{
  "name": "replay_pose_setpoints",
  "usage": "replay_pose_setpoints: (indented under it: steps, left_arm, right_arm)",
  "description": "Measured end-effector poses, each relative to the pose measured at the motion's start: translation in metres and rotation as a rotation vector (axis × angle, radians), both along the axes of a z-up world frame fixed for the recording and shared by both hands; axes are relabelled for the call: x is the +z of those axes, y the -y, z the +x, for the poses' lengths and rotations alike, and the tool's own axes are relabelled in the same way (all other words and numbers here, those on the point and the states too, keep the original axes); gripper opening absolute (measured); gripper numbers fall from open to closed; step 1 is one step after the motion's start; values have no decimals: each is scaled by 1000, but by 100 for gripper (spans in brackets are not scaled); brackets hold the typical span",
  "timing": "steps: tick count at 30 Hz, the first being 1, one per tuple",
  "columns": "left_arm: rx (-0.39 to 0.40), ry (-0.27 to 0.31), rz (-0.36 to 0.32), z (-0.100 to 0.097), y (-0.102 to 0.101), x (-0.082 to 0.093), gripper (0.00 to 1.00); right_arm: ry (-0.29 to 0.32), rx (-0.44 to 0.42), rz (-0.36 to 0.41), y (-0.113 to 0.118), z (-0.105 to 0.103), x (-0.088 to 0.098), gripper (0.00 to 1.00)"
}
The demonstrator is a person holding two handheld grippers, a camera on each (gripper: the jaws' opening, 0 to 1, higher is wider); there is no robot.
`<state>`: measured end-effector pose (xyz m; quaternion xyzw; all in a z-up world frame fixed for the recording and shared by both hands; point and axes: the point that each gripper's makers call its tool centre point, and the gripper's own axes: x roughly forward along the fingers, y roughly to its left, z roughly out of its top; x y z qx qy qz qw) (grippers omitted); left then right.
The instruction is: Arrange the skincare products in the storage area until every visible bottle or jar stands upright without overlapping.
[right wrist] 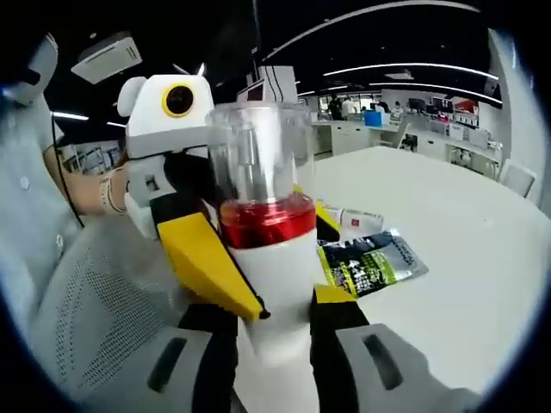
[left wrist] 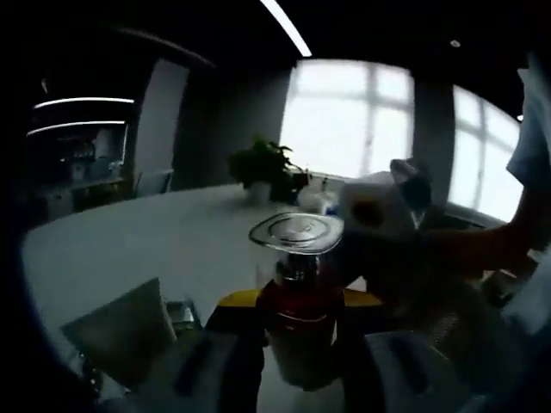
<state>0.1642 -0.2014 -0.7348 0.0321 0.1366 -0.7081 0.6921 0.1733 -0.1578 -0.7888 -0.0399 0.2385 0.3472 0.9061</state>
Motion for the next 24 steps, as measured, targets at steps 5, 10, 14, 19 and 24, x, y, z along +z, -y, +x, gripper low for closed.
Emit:
replay_pose_setpoints:
  steps: [5, 10, 14, 19, 24]
  left_arm:
    - [1, 10, 22, 1, 1, -13, 28]
    - [-6, 30, 43, 1, 0, -21, 28]
    - [-4, 47, 67, 3, 2, -28, 28]
    - [3, 52, 97, 4, 2, -35, 28]
    - [16, 56, 127, 6, 1, -42, 28]
  right_arm:
    - [-23, 22, -57, 3, 2, -13, 30]
    - [-25, 26, -98, 5, 4, -23, 31]
    - [-17, 37, -160, 8, 8, -30, 31]
    - [-40, 51, -137, 8, 8, -38, 31]
    - [-51, 60, -132, 6, 10, -44, 31]
